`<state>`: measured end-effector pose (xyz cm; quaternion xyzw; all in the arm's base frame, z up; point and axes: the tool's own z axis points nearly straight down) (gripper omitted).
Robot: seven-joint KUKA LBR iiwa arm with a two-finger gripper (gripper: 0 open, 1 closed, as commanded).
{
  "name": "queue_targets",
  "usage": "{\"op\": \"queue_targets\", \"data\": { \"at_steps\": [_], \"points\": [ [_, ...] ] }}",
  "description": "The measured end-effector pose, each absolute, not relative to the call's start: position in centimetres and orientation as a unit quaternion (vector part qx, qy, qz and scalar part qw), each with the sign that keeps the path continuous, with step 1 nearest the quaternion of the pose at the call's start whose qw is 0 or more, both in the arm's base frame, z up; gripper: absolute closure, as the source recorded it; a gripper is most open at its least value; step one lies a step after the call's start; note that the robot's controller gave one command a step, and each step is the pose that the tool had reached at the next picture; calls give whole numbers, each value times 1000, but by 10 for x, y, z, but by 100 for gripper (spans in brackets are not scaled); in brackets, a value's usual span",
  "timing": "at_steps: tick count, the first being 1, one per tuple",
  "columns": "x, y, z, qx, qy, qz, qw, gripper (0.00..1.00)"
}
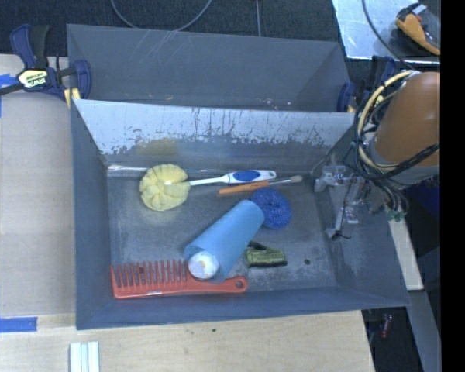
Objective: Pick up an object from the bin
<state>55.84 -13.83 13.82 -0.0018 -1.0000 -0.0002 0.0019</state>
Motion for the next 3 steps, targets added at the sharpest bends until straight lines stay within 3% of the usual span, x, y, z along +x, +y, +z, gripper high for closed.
{"op": "queue_targets", "data": {
  "at_steps": [1,2,3],
  "points": [
    [561,-138,142,0,-1000,1,-2,0],
    [560,-84,86,187,-982,2,-4,0],
    [603,-99,71,254,-967,2,-4,0]
  ]
}}
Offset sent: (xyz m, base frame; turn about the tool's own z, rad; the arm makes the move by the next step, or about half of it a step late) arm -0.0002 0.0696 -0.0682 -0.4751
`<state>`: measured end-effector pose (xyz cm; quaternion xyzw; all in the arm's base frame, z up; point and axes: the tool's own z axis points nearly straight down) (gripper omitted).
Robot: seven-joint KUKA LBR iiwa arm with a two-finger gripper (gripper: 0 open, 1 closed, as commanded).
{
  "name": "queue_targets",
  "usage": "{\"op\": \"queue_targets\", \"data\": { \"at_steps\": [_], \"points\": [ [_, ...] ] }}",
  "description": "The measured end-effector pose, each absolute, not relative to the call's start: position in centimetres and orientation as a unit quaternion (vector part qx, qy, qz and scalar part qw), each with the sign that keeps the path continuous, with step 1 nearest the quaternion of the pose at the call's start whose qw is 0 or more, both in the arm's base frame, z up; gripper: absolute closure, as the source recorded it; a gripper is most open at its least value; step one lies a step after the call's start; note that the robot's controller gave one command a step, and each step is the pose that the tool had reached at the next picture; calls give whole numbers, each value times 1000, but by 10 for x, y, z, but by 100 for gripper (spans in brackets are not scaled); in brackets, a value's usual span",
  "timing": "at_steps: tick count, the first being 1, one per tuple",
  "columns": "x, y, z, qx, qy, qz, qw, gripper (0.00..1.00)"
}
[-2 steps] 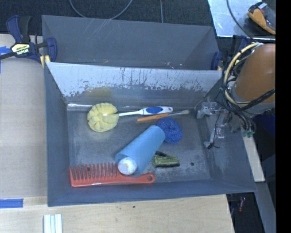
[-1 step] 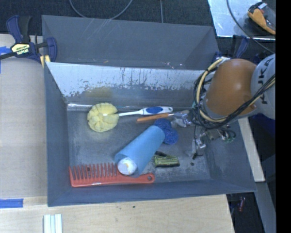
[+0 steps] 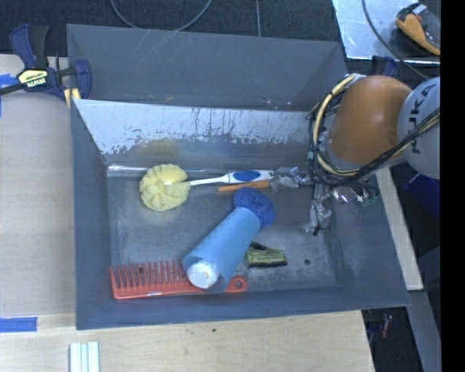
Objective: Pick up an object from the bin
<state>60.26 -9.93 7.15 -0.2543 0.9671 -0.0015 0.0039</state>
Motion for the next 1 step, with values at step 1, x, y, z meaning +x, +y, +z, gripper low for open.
{"op": "queue_targets", "data": {
  "at_steps": [1],
  "points": [
    [582,-78,132,-382,924,-1,3,0]
  ]
}}
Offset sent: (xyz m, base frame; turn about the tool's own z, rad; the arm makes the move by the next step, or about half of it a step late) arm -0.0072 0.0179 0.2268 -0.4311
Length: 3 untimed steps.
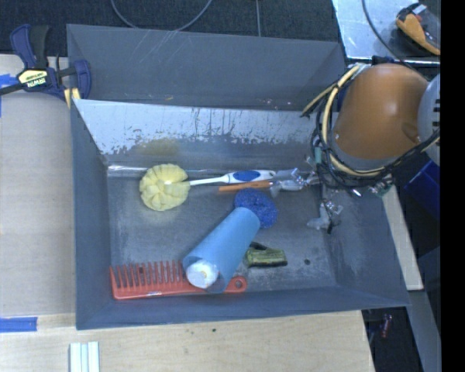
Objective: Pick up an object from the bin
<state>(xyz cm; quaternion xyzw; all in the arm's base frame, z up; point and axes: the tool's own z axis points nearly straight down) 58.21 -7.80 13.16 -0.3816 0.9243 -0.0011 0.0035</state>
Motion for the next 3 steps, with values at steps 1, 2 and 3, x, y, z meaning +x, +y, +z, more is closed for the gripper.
{"op": "queue_targets", "data": {
  "at_steps": [1,2,3],
  "points": [
    [591,-80,244,-426,905,-2,4,0],
    [577,-78,223,-326,945,-1,5,0],
    [582,-50,222,-416,909,-3,6,0]
  ]
}}
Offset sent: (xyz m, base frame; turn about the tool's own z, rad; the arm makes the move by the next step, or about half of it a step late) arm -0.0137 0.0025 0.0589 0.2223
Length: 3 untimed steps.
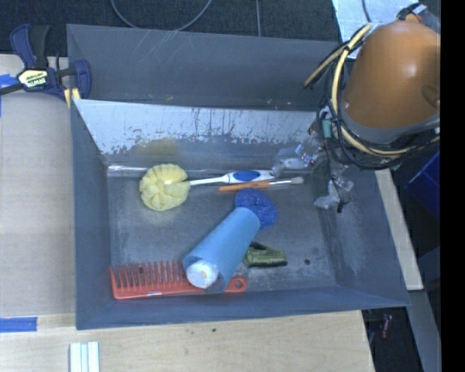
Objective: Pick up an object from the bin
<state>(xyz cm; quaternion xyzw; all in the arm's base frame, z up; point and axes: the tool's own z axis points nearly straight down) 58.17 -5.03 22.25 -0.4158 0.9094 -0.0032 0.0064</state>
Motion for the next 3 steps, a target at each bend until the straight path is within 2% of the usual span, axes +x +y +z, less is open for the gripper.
{"op": "queue_targets", "data": {
  "at_steps": [1,2,3],
  "points": [
    [535,-43,182,-511,860,0,2,0],
    [515,1,196,-507,862,-5,11,0],
    [549,39,145,-475,880,0,5,0]
  ]
}}
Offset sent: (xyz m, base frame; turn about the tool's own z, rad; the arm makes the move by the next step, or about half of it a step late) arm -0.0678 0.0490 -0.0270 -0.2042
